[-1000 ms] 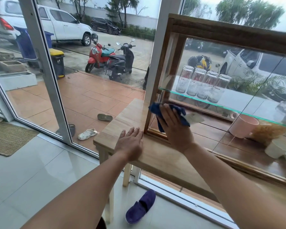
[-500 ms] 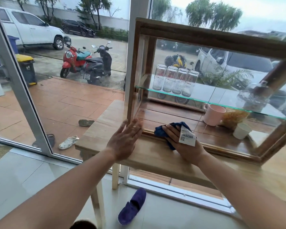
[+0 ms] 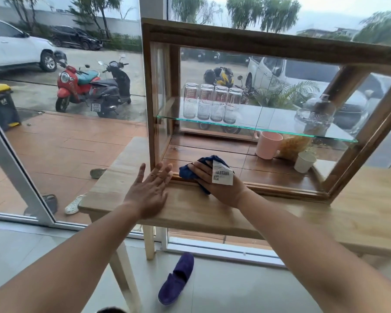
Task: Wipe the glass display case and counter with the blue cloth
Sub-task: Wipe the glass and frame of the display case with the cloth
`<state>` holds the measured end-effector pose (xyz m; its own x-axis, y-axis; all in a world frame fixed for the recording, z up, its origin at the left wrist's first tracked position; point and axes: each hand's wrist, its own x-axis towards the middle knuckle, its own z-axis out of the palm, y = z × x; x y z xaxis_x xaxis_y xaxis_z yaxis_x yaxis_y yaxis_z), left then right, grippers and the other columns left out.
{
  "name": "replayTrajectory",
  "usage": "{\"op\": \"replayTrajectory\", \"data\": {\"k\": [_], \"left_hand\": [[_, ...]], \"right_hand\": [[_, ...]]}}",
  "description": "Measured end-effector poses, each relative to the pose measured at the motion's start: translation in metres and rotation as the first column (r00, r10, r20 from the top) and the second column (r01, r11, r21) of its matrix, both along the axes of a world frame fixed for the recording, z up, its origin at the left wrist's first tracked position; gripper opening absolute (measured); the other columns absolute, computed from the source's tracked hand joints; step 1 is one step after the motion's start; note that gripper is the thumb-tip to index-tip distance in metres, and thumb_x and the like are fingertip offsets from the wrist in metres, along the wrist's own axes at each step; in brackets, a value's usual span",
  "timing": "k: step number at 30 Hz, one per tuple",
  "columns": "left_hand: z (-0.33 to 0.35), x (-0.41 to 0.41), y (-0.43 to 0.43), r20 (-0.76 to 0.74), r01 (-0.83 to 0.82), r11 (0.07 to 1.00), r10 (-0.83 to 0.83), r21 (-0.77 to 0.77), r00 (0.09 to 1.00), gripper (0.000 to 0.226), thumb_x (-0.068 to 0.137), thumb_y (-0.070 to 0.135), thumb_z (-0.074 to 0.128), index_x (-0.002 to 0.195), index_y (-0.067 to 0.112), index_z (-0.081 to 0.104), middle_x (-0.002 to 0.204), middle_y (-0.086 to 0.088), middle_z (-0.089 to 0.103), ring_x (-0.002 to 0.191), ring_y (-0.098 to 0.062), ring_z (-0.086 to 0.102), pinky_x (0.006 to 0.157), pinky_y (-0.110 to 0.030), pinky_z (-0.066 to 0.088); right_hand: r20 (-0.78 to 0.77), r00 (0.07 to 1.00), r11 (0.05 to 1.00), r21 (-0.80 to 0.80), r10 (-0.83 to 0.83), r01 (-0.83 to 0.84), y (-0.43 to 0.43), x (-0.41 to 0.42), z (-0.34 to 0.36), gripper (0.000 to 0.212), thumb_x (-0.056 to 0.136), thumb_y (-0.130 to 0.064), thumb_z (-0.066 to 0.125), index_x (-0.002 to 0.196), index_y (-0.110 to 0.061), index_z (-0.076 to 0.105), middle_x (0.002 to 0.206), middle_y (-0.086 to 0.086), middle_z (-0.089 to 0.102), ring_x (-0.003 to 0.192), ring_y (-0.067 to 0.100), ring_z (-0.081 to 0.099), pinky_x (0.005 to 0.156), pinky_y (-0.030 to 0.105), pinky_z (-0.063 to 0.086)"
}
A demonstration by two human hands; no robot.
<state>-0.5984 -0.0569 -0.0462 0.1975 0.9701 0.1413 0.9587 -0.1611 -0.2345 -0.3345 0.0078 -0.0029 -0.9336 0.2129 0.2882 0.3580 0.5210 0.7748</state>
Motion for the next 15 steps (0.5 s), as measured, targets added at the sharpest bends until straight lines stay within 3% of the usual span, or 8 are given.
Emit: {"op": "replayTrajectory", "data": {"k": [4, 8, 12, 15], "left_hand": [[0.0, 0.0, 0.0, 0.003, 0.007, 1.0, -0.007, -0.015, 1.0, 0.061, 0.103, 0.047, 0.008, 0.153, 0.025, -0.02, 0.158, 0.007, -0.037, 0.149, -0.02, -0.033, 0.118, -0.056, -0.024], [-0.003, -0.002, 0.0, 0.012, 0.013, 1.0, -0.012, -0.025, 1.0, 0.063, 0.104, 0.047, 0.01, 0.153, 0.025, -0.021, 0.155, 0.006, -0.042, 0.147, -0.02, -0.036, 0.118, -0.057, -0.024], [-0.003, -0.003, 0.001, 0.019, 0.015, 0.999, -0.014, -0.042, 1.0, 0.063, 0.104, 0.047, 0.009, 0.153, 0.025, -0.023, 0.153, 0.005, -0.044, 0.146, -0.02, -0.037, 0.118, -0.057, -0.024], [-0.003, -0.003, 0.0, 0.026, 0.016, 0.999, -0.014, -0.051, 1.0, 0.063, 0.104, 0.048, 0.008, 0.153, 0.025, -0.024, 0.154, 0.005, -0.044, 0.147, -0.02, -0.037, 0.119, -0.057, -0.022]], "right_hand": [[0.049, 0.998, 0.999, 0.001, -0.046, 0.046, 0.002, 0.05, 0.0, 0.053, 0.085, -0.011, 0.074, 0.135, -0.017, 0.061, 0.145, 0.006, 0.054, 0.132, 0.024, 0.054, 0.107, 0.043, 0.047], [0.063, 0.99, 0.991, 0.053, -0.126, 0.122, 0.001, 0.119, -0.004, 0.069, 0.077, -0.004, 0.079, 0.141, -0.014, 0.054, 0.149, 0.01, 0.05, 0.134, 0.028, 0.052, 0.112, 0.048, 0.041], [0.038, 0.989, 0.99, 0.027, -0.142, 0.141, -0.002, 0.103, 0.002, 0.056, 0.085, -0.014, 0.077, 0.138, -0.016, 0.058, 0.147, 0.009, 0.052, 0.133, 0.027, 0.052, 0.11, 0.046, 0.044], [-0.052, 0.999, 1.0, 0.022, -0.007, 0.008, 0.005, 0.075, 0.019, 0.041, 0.094, -0.013, 0.067, 0.134, -0.015, 0.063, 0.142, 0.009, 0.057, 0.128, 0.026, 0.057, 0.106, 0.045, 0.047]]}}
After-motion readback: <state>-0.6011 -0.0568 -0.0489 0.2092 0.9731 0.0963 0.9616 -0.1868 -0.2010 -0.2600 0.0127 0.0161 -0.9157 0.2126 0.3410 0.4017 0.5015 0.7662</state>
